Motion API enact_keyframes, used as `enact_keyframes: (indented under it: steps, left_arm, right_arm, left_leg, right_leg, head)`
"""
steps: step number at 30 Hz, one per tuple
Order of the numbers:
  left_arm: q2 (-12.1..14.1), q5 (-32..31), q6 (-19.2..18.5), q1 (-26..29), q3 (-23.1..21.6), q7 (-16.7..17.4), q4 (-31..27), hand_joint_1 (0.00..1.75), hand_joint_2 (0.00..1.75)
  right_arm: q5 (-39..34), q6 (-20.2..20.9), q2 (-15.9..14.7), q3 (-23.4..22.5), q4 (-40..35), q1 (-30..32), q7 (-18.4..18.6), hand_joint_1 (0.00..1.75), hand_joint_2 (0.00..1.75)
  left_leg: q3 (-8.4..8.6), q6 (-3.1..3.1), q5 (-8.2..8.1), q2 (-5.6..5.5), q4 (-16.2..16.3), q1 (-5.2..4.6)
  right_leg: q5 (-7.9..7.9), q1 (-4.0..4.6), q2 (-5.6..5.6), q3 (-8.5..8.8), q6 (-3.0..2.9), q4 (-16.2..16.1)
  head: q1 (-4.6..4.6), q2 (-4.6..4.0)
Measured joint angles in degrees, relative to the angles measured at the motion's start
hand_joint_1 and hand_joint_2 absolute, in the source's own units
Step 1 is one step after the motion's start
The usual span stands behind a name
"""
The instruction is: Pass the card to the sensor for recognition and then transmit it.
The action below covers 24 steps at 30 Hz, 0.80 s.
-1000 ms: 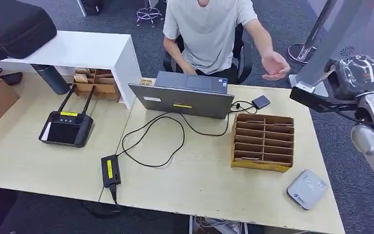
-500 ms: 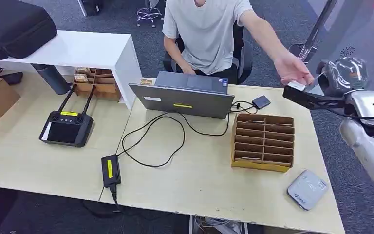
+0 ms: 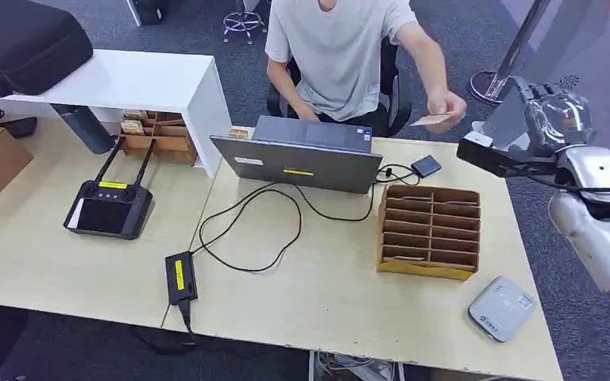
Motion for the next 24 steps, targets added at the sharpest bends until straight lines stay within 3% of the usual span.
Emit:
enact_keyframes:
  steps: [10, 13, 19, 24]
  left_arm:
    - [-0.02, -0.09, 0.04, 0.02, 0.04, 0.13, 0.0, 0.0, 1.75]
    - [0.0, 0.0, 0.13, 0.04, 0.11, 0.2, 0.0, 0.0, 1.75]
    - [-0.02, 1.75, 0.0, 0.41, 0.13, 0.2, 0.0, 0.0, 1.75]
    - [-0.02, 3.19, 0.0, 0.83, 0.13, 0.28, 0.0, 0.0, 1.75]
  right_arm:
    - [-0.31, 0.11, 0.09, 0.02, -0.13, 0.03, 0.2, 0.0, 1.75]
    - [-0.39, 2.48, -0.24, 0.04, -0.85, 0.04, 0.44, 0.0, 1.75]
    - [-2.97, 9.61, -3.17, 0.48, -6.26, 0.06, 1.53, 0.0, 1.75]
    - [-7.56, 9.81, -7.19, 0.64, -13.76, 1.32, 1.86, 0.0, 1.75]
  left_leg:
    - [0.01, 0.0, 0.0, 0.0, 0.01, 0.0]
    - [0.02, 0.0, 0.0, 0.01, 0.02, 0.0]
    - [0.01, 0.0, 0.0, 0.04, 0.02, -0.01]
    - [-0.01, 0.0, 0.0, -0.01, 0.03, 0.0]
  right_leg:
    - [0.0, 0.0, 0.01, -0.01, 0.0, 0.0]
    - [0.0, 0.0, 0.01, -0.02, 0.0, 0.0]
    - [0.0, -0.01, 0.09, -0.05, 0.0, 0.0]
    - [0.0, 0.0, 0.0, -0.06, 0.0, -0.01]
  head:
    - [0.0, 0.0]
    - [0.0, 0.0]
    - [0.0, 0.0]
    - [0.0, 0.0]
